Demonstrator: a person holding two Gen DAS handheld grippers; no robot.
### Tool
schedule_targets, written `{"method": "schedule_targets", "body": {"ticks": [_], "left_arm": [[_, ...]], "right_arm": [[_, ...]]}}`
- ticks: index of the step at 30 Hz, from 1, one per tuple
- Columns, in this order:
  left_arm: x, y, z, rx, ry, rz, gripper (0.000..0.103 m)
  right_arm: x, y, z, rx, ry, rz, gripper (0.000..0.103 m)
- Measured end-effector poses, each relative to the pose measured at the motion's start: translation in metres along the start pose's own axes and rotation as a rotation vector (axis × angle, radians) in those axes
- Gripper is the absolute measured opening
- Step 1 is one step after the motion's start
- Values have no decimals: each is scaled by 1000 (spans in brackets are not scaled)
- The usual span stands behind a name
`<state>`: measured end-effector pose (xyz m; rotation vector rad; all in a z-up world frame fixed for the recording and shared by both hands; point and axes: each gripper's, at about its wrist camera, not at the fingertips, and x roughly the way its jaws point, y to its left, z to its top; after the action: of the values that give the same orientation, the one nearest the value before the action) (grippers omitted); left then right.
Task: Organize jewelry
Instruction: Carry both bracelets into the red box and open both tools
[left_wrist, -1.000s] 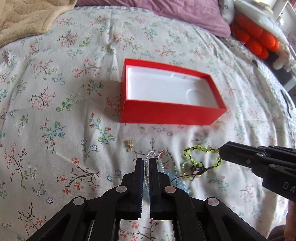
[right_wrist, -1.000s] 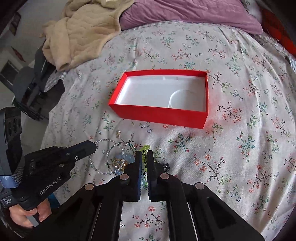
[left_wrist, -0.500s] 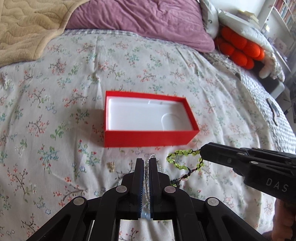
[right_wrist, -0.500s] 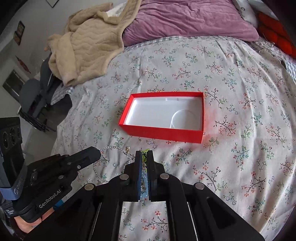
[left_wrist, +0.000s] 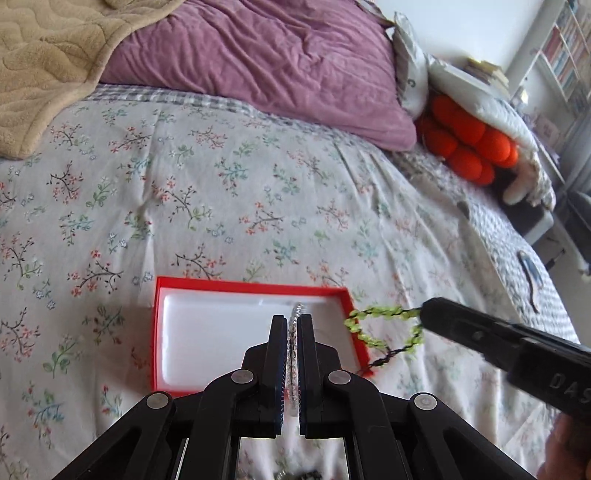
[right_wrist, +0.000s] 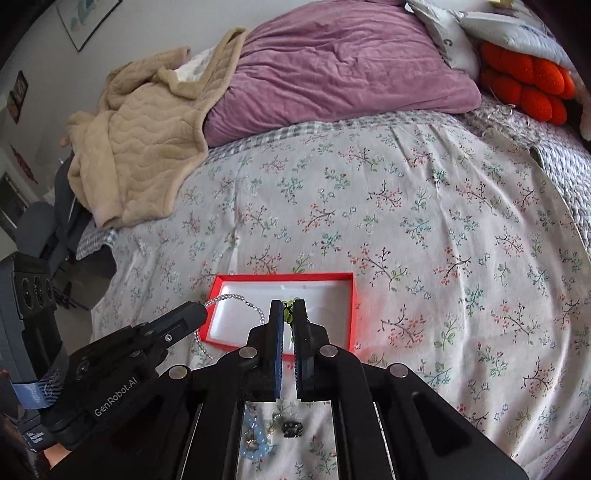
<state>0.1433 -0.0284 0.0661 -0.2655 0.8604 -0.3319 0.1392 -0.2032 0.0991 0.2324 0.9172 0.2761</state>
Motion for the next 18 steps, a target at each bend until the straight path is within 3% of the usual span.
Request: {"method": "schedule_targets", "body": {"ticks": [4,8,13,18], "left_arm": [[27,17,-4,20,33,90,0],[38,33,-5,-7,53,114,0],[36,38,-2,-37,45,78,0],[42,38,-6,-65,67,38,0]], "right_arm": [[19,3,7,-21,-4,-33,5],[39,11,10,-17,20,3,5],[52,25,12,11,32,132,5],[78,3,4,50,86,63,5]]}}
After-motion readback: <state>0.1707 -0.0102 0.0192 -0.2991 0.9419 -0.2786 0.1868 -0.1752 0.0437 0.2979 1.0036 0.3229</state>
